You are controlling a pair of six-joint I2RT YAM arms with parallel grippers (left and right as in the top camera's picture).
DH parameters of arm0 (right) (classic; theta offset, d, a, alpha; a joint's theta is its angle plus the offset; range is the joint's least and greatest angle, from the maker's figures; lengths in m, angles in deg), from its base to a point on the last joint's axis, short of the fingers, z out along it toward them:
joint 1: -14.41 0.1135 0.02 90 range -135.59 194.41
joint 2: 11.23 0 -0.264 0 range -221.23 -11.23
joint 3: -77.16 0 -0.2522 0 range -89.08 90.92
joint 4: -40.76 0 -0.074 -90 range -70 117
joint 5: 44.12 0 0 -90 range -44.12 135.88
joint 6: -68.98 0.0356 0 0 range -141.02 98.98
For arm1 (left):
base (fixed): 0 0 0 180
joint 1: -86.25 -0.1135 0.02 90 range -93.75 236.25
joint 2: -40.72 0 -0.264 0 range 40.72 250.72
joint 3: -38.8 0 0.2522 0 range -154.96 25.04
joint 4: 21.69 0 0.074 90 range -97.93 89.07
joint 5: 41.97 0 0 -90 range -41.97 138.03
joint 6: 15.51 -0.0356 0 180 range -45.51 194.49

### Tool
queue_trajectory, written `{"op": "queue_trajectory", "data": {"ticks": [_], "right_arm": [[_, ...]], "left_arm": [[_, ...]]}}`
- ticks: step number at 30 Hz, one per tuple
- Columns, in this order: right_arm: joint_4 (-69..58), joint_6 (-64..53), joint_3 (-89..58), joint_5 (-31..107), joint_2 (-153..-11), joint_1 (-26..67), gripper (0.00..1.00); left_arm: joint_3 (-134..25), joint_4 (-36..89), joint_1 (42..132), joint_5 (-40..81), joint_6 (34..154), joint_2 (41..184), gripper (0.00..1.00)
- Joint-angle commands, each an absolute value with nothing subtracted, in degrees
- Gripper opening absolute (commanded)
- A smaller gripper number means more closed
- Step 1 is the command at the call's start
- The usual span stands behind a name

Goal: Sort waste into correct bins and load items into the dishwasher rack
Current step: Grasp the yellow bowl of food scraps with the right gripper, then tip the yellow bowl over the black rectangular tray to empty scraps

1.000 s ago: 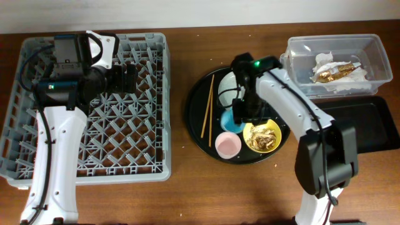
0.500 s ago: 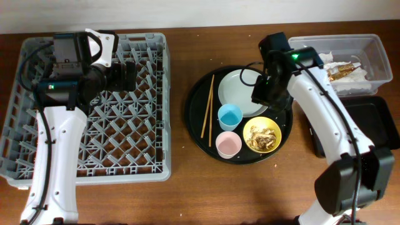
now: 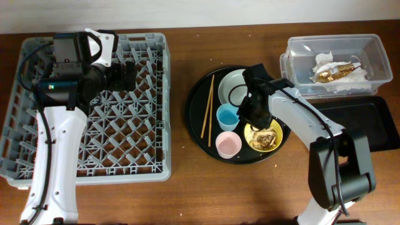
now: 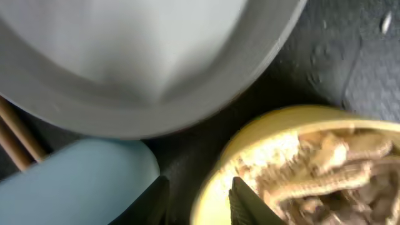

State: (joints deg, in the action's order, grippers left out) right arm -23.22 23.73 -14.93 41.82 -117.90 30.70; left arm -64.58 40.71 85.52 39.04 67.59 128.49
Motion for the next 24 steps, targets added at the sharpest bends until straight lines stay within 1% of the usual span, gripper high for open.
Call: {"op": "queue_trajectory", "data": {"ticks": [1,3,4,5,6,8,10,14,16,18,21,24], "right_arm": [[-26.02,18.71,-14.45,40.49,-117.64,30.88,0.33],[-26.83,15.56,-14.74,40.75,-117.68,30.96,0.32],[-26.63,15.6,-15.61,41.63,-117.68,30.96,0.27],[-26.11,15.58,-17.12,41.84,-117.68,30.96,0.26],[-25.97,15.58,-18.15,42.17,-117.68,30.96,0.23],[-26.06,15.58,-18.39,43.13,-117.68,30.94,0.11],[-26.06,15.56,-18.36,43.64,-117.68,30.86,0.04],[-26.67,13.24,-17.34,43.99,-117.62,30.83,0.04],[-31.22,10.62,-11.89,44.01,-116.96,30.79,0.04],[-38.41,7.21,-3.59,44.14,-115.61,30.29,0.04],[-46.41,4.65,4.39,44.12,-112.18,26.37,0.04],[-47.9,0.76,4.85,41.17,-105.86,19.53,0.04]], "left_arm": [[-65.63,40.58,85.32,39.01,66.67,128.9,0.99],[-65.63,40.45,85.32,39.01,66.67,128.9,0.99],[-65.63,40.36,85.32,39.01,66.67,128.9,0.99],[-65.63,40.36,85.32,39.01,66.67,128.9,0.99],[-65.63,40.34,85.32,38.99,66.67,128.9,0.99],[-65.63,40.29,85.32,38.99,66.67,128.9,0.99],[-65.63,40.29,85.34,38.99,66.67,128.9,0.99],[-65.63,40.29,85.32,38.99,66.67,128.9,0.99],[-65.63,40.29,85.32,38.99,66.67,128.9,0.99],[-65.63,40.34,85.32,38.99,66.65,128.9,0.99],[-65.63,40.36,85.32,39.01,66.67,128.9,0.99],[-65.63,40.36,85.32,39.01,66.67,128.9,0.99]]}}
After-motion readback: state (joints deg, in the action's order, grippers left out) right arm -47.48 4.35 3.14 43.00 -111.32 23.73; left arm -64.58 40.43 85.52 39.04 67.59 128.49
